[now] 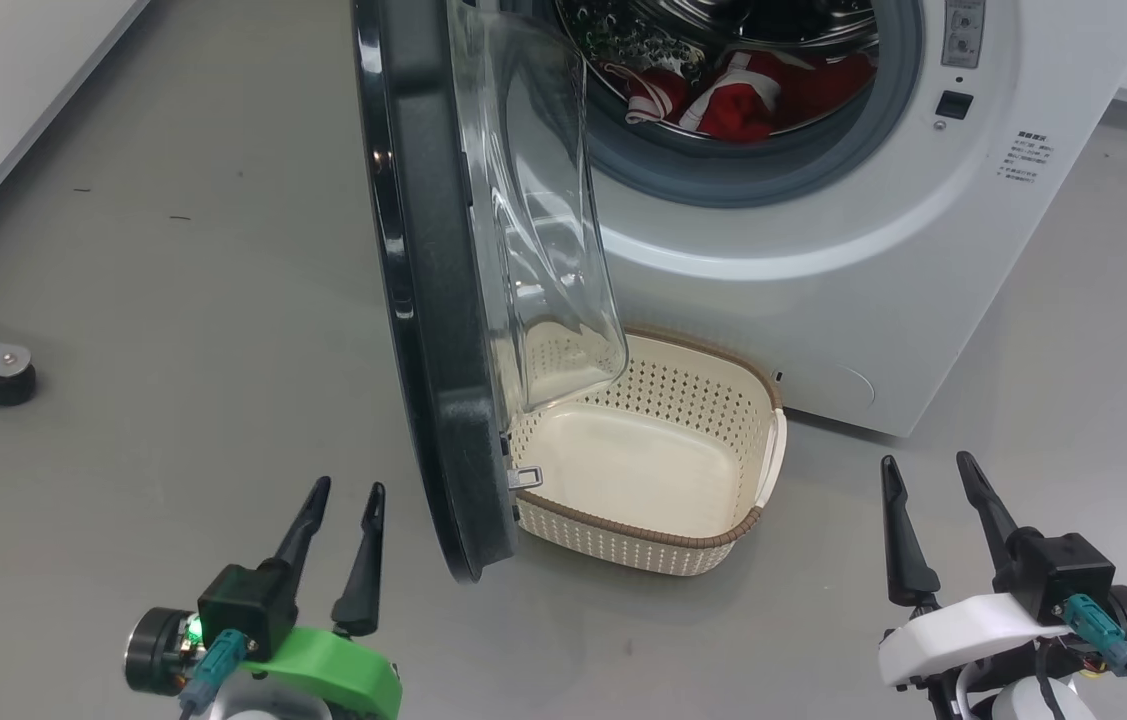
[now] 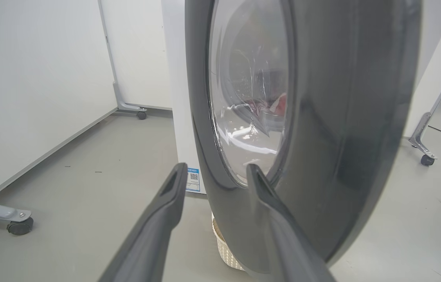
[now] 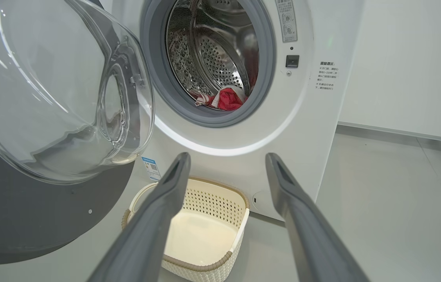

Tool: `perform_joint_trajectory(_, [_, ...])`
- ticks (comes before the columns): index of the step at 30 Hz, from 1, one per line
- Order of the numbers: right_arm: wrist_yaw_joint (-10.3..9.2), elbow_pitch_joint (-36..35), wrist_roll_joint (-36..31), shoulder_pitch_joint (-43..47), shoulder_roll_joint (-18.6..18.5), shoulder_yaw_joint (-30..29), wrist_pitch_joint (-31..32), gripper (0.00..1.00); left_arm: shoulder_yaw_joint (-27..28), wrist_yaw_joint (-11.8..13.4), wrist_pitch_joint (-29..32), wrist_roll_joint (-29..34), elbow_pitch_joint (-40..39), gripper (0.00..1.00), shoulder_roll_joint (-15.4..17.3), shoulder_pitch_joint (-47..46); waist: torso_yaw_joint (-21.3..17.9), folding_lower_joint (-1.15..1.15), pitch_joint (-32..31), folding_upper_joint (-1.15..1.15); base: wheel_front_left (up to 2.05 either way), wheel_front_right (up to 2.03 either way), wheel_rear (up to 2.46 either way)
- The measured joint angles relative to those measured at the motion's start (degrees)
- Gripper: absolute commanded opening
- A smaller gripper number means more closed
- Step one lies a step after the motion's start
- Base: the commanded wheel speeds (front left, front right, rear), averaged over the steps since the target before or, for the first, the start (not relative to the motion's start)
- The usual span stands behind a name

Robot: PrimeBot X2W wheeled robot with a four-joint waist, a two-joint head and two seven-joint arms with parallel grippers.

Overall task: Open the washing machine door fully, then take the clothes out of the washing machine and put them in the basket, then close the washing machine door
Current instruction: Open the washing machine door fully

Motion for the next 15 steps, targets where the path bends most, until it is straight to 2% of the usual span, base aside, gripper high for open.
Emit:
perform_joint_trajectory(7, [0.81, 0.0, -0.6, 0.4, 0.6, -0.9, 0.0, 1.00, 0.5, 0.3, 0.0, 0.0, -1.0, 0.00, 0.0, 0.0, 0.1, 0.00, 0.1, 0.00, 0.00, 0.00, 0.00])
perform_joint_trajectory(15, [1.49, 0.1, -1.5, 0.7, 1.1, -2.0, 0.0, 1.00, 3.9, 1.3, 0.0, 2.3, -12.5, 0.00, 0.1, -2.4, 0.6, 0.00, 0.2, 0.00, 0.00, 0.00, 0.00])
